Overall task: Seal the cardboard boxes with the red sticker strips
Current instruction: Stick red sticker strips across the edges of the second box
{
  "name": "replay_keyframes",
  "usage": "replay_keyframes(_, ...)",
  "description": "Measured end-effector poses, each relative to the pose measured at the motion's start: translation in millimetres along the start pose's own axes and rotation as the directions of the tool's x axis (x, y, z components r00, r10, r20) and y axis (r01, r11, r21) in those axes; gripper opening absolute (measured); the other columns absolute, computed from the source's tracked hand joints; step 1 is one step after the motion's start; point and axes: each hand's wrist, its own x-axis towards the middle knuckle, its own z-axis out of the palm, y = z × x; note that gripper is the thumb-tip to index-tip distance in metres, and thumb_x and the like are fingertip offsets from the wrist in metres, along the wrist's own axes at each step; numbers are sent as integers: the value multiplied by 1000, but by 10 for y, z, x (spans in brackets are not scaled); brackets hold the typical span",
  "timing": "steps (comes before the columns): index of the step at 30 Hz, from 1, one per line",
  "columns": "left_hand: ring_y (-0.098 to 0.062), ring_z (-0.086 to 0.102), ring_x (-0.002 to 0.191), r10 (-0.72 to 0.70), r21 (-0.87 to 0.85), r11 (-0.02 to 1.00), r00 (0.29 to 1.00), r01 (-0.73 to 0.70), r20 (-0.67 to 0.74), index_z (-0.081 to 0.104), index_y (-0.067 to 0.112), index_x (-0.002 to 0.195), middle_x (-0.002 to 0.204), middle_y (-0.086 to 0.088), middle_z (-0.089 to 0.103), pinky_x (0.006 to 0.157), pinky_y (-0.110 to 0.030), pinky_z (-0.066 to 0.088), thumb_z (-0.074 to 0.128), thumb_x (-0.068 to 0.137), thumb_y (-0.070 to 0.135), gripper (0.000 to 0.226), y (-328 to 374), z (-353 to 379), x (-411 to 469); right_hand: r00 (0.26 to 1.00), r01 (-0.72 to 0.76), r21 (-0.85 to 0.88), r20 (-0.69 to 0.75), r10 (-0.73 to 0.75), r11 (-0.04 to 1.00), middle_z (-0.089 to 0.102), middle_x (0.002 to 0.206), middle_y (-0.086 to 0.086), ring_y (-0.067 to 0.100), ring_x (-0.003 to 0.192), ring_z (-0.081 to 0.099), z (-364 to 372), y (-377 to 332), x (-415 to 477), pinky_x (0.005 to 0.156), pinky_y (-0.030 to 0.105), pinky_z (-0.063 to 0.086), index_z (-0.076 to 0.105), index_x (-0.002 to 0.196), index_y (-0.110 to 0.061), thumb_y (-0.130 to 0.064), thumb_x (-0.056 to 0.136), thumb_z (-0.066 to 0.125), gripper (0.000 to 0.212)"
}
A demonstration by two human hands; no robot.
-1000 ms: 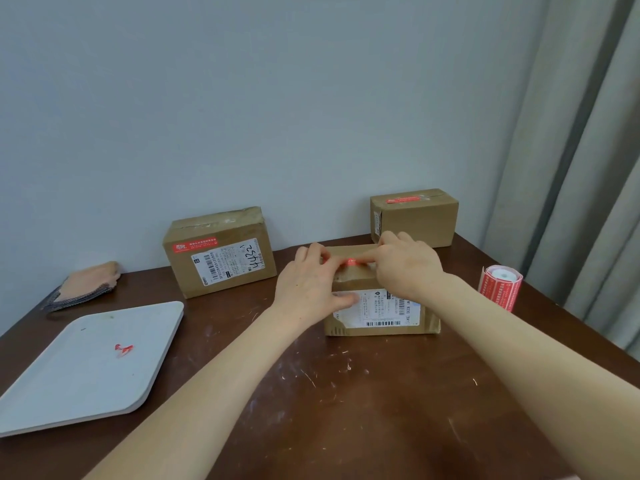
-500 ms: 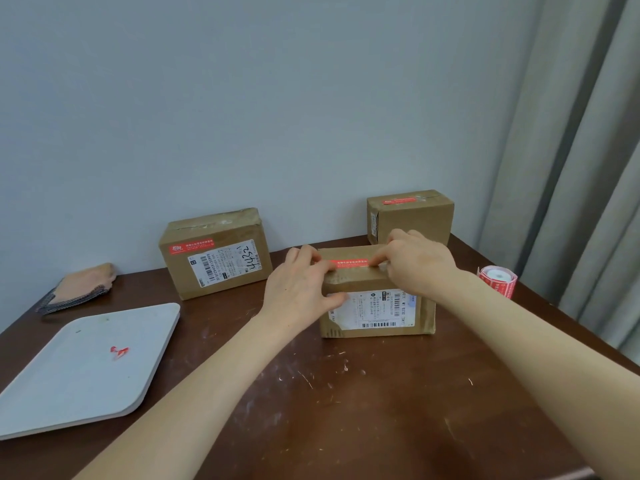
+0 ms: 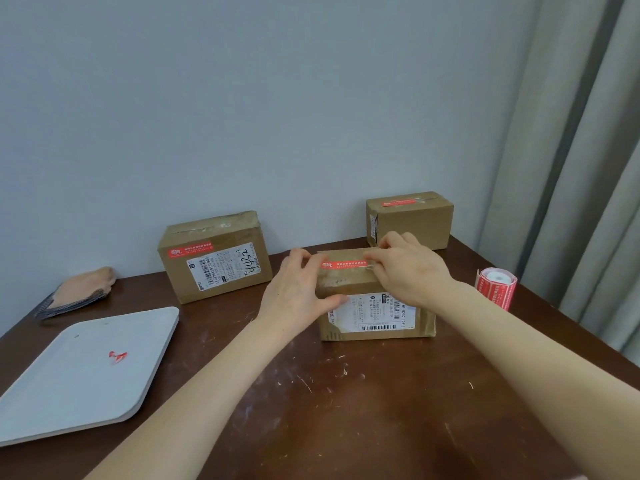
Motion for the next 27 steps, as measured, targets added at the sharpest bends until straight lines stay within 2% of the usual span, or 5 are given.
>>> replay_keyframes(4,-15,34,124,-3,147,989,999,-2,37,33,32,142,138,3,33,84,-27,44,56,72,72,84,-27,-8,40,999,-8,-18,34,9,1000,37,143,5,26,135,29,65,-9,-8,109,44,31,49,135,-28,-39,99,26,44)
replay_keyframes(8,-15,34,123,-16,195,981,997,2,75,38,31,139,134,4,39,87,-28,43,53,72,73,82,-19,3,86,997,-12,-12,72,13,1000,36,146,5,26,139,24,69,-25,-6,114,48,24,46,139,-32,-40,100,23,46)
replay_keyframes(20,-12,36,123,-18,145,989,996,4,93,41,25,139,134,7,43,88,-28,44,55,72,74,84,-25,-16,79,993,-28,21,114,26,999,37,147,1,26,135,32,51,-19,17,114,46,24,45,140,-33,-37,100,24,46)
replay_keyframes(23,-12,35,125,-2,157,988,997,-11,80,37,25,141,137,7,42,89,-28,44,53,75,71,83,-32,-17,40,998,-10,72,63,5,997,44,142,0,23,132,36,41,23,-12,109,42,33,50,136,-29,-35,100,29,43)
replay_keyframes(27,-9,40,120,31,189,981,999,-35,22,41,31,137,132,11,48,78,-24,45,51,79,68,70,-61,-45,-21,1000,23,35,-20,-22,999,50,134,-3,20,126,40,41,73,-70,97,34,39,54,132,-29,-34,100,31,40)
